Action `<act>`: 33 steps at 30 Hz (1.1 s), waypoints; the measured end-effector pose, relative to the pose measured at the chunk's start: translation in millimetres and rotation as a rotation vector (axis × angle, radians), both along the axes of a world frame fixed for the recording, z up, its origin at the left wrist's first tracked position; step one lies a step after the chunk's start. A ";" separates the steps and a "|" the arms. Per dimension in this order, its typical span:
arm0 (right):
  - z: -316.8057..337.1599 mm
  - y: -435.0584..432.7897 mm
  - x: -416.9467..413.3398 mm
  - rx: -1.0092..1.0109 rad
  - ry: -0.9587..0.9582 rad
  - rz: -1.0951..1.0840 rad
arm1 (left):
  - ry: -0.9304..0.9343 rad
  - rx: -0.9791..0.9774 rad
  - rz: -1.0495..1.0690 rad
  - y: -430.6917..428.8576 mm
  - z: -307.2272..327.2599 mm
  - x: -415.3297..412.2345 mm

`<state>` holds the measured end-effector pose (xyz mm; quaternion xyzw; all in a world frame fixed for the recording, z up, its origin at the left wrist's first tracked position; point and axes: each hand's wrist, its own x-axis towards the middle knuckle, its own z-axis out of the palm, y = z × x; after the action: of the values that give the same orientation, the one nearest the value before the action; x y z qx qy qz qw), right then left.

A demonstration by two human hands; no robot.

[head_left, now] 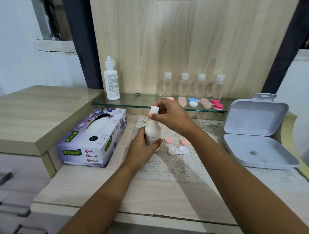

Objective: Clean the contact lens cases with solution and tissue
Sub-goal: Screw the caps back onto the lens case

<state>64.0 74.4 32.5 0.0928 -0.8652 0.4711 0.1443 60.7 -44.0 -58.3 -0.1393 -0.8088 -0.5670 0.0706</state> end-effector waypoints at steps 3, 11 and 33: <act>4.1 3.7 -2.2 -0.110 0.020 0.030 | 0.001 -0.001 -0.002 0.2 -0.2 0.5; -24.0 27.5 -22.1 -0.138 -0.034 -0.143 | 0.010 0.012 -0.015 -1.4 -2.7 -0.7; -60.9 39.8 -32.5 0.410 -0.122 -0.276 | 0.031 -0.009 -0.011 -1.1 -2.5 -1.7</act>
<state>31.6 114.2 -28.4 -0.0272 -0.9542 0.2665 0.1331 59.0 -45.0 -60.8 -0.1531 -0.8094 -0.5613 0.0794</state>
